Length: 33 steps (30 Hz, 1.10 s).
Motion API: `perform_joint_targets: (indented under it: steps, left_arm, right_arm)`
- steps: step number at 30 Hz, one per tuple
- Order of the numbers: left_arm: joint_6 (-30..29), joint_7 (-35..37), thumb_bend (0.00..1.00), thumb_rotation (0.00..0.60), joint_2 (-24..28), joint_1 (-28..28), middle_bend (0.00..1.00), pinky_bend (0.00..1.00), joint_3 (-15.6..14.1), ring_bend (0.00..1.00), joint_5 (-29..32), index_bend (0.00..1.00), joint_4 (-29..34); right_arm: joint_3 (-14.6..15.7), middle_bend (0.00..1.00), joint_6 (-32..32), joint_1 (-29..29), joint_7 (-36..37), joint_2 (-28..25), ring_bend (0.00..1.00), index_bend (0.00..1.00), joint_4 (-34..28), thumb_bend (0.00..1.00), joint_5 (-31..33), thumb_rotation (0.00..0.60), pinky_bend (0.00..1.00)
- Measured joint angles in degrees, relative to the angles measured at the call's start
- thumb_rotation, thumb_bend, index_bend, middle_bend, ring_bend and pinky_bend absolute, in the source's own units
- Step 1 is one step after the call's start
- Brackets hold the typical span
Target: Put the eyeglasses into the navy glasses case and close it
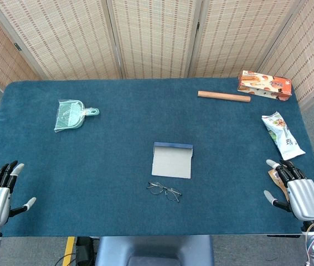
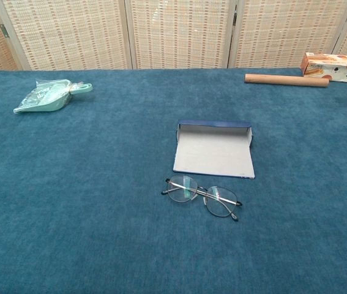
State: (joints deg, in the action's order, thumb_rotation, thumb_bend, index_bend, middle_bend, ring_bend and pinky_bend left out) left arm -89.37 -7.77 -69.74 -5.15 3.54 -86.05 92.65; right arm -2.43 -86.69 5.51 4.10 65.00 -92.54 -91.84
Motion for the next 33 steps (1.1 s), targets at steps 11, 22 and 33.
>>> perform_joint_targets:
  steps: [11, 22, 33]
  left_arm:
    - [-0.03, 0.72, 0.19, 0.600, -0.06, 0.90, 0.10, 0.20, -0.56, 0.10, 0.31, 0.14, -0.50]
    - [0.43, 1.00, 0.19, 0.600, -0.11, 1.23, 0.10, 0.20, -0.72, 0.10, 0.59, 0.14, -0.97]
    - [0.90, 0.95, 0.19, 0.600, -0.22, 1.38, 0.10, 0.20, -0.71, 0.10, 1.01, 0.14, -1.36]
  right_arm:
    - [-3.09, 0.66, 11.87, 7.63, -8.77, 1.39, 0.69, 0.15, -3.16, 0.30, 3.98, 0.600, 0.64]
    - [-5.89, 0.99, 31.26, 19.84, -15.54, 5.36, 1.00, 0.15, -3.52, 0.66, 14.33, 0.600, 0.93]
    - [-7.50, 1.00, 43.27, 30.64, -19.77, 12.66, 1.00, 0.15, 3.45, 0.82, 23.84, 0.600, 0.96]
